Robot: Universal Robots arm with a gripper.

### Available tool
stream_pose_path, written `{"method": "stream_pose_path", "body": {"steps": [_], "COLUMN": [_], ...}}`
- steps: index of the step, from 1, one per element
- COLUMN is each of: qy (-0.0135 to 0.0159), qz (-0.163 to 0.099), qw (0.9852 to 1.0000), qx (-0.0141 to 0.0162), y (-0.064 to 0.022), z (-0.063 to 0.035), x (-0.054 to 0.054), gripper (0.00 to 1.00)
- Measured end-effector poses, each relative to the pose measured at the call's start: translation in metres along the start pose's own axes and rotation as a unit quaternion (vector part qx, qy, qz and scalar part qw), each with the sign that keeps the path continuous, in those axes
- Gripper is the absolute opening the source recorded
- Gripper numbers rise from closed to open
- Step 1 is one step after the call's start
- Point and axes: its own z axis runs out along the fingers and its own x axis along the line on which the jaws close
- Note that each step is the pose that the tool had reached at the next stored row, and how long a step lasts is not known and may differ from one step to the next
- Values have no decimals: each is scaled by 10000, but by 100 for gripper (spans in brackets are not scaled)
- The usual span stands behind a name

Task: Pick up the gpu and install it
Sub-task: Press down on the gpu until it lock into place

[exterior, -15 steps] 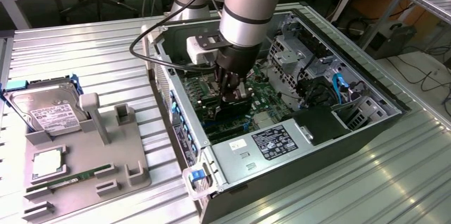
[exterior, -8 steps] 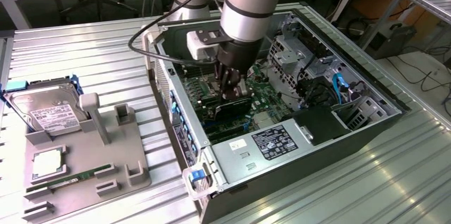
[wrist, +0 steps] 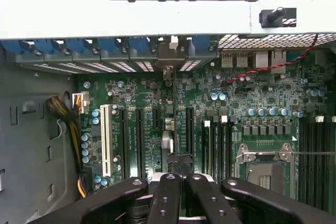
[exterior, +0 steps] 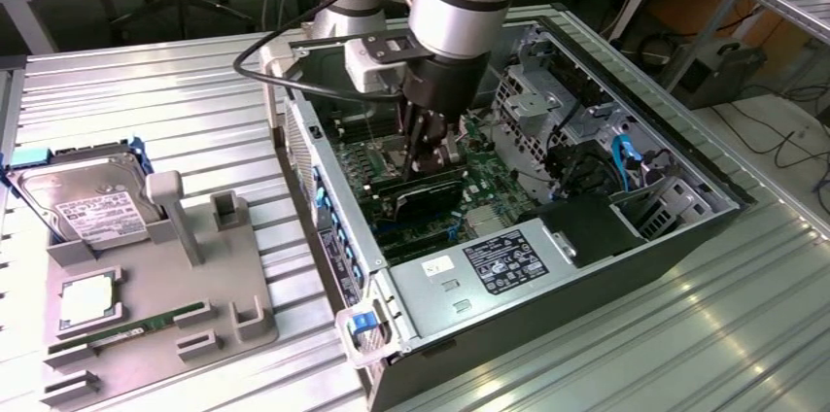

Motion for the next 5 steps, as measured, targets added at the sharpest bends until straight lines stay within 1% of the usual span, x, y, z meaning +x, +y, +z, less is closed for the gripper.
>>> {"method": "stream_pose_path", "body": {"steps": [5], "qy": [1], "qz": [0], "qw": [10000], "qx": [0], "y": [0], "z": [-1], "x": [0], "gripper": [11]}}
